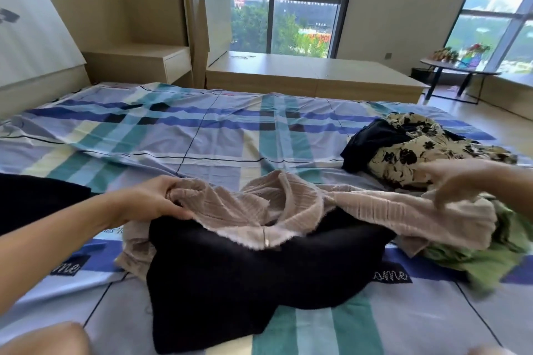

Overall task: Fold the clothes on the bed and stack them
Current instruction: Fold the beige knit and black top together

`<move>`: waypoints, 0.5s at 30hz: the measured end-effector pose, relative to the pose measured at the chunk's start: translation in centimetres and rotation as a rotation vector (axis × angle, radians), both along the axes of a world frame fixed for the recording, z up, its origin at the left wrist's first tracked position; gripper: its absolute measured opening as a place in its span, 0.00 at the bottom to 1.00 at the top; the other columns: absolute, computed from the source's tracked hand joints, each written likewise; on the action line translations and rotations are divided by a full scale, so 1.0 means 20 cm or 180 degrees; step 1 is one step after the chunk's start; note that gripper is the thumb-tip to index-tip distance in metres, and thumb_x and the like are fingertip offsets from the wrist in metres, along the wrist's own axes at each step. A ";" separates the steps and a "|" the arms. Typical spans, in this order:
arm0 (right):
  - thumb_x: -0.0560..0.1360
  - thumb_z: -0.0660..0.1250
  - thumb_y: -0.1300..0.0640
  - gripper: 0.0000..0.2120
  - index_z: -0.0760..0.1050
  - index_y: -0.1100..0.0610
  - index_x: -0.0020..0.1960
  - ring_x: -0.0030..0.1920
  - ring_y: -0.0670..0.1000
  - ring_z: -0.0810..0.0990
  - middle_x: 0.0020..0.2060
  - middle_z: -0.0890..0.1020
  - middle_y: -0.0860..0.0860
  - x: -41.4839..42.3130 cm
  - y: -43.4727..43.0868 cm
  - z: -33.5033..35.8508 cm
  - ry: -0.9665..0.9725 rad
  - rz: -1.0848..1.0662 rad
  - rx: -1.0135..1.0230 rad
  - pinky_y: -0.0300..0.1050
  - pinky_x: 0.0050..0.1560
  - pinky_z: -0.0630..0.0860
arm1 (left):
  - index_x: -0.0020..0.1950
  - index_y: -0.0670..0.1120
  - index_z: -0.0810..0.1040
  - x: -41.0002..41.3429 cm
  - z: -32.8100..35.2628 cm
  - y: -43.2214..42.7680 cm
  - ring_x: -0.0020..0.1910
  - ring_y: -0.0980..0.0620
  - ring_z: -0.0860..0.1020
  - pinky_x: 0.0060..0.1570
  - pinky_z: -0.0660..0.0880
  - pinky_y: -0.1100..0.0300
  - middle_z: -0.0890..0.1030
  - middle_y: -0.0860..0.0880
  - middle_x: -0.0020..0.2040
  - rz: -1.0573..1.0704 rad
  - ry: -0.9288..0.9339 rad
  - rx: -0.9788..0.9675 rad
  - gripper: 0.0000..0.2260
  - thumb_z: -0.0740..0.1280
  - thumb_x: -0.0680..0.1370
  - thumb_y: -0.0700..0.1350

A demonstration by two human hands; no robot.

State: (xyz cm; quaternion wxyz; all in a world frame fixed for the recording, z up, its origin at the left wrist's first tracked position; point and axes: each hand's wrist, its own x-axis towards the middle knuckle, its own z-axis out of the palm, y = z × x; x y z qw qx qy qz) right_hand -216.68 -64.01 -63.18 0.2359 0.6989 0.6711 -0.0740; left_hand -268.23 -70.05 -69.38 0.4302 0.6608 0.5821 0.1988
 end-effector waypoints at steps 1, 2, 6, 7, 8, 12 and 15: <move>0.71 0.76 0.54 0.36 0.63 0.51 0.75 0.69 0.49 0.70 0.70 0.70 0.46 -0.06 -0.01 -0.03 0.0687 0.0197 0.0213 0.43 0.69 0.68 | 0.59 0.51 0.83 0.01 0.01 -0.01 0.56 0.52 0.83 0.55 0.77 0.65 0.85 0.50 0.55 -0.0049 0.0006 -0.0047 0.18 0.78 0.71 0.40; 0.70 0.78 0.51 0.42 0.60 0.49 0.77 0.70 0.48 0.69 0.71 0.68 0.44 -0.15 -0.03 -0.06 0.1382 0.0395 0.0362 0.44 0.71 0.65 | 0.57 0.51 0.84 0.02 0.02 0.00 0.56 0.48 0.83 0.58 0.77 0.56 0.86 0.49 0.54 -0.0087 0.0058 -0.0090 0.15 0.79 0.71 0.47; 0.65 0.79 0.42 0.51 0.55 0.43 0.79 0.71 0.44 0.69 0.75 0.66 0.42 -0.50 -0.06 -0.30 0.2331 0.0995 0.0223 0.49 0.75 0.64 | 0.34 0.51 0.75 0.05 0.03 0.01 0.31 0.52 0.67 0.32 0.63 0.58 0.69 0.51 0.32 0.0110 0.0452 -0.0227 0.21 0.77 0.66 0.66; 0.64 0.79 0.42 0.51 0.55 0.43 0.79 0.68 0.44 0.73 0.73 0.70 0.44 -0.57 -0.05 -0.36 0.2228 0.1058 0.0281 0.48 0.73 0.68 | 0.35 0.52 0.74 0.06 0.02 0.01 0.32 0.52 0.66 0.31 0.60 0.58 0.68 0.50 0.33 0.0206 0.0613 -0.0266 0.23 0.77 0.64 0.68; 0.63 0.78 0.42 0.50 0.55 0.43 0.78 0.65 0.46 0.76 0.70 0.74 0.46 -0.63 -0.06 -0.41 0.2041 0.1105 0.0404 0.49 0.69 0.71 | 0.38 0.51 0.75 0.06 0.00 0.01 0.33 0.52 0.68 0.33 0.62 0.59 0.70 0.50 0.34 0.0248 0.0818 -0.0321 0.23 0.77 0.63 0.68; 0.67 0.74 0.46 0.28 0.71 0.47 0.65 0.60 0.55 0.79 0.58 0.81 0.50 -0.72 -0.02 -0.46 0.1514 0.1268 0.0746 0.50 0.59 0.74 | 0.36 0.50 0.74 0.10 -0.07 -0.05 0.38 0.54 0.74 0.38 0.68 0.61 0.77 0.54 0.38 0.0071 0.1453 -0.0653 0.17 0.77 0.67 0.60; 0.72 0.72 0.53 0.06 0.80 0.50 0.48 0.50 0.50 0.83 0.45 0.85 0.46 -0.66 0.03 -0.29 0.2055 0.1130 0.0783 0.47 0.52 0.78 | 0.35 0.49 0.73 0.08 0.04 0.01 0.36 0.51 0.72 0.35 0.67 0.62 0.74 0.54 0.31 0.0229 0.0987 -0.0196 0.12 0.71 0.75 0.48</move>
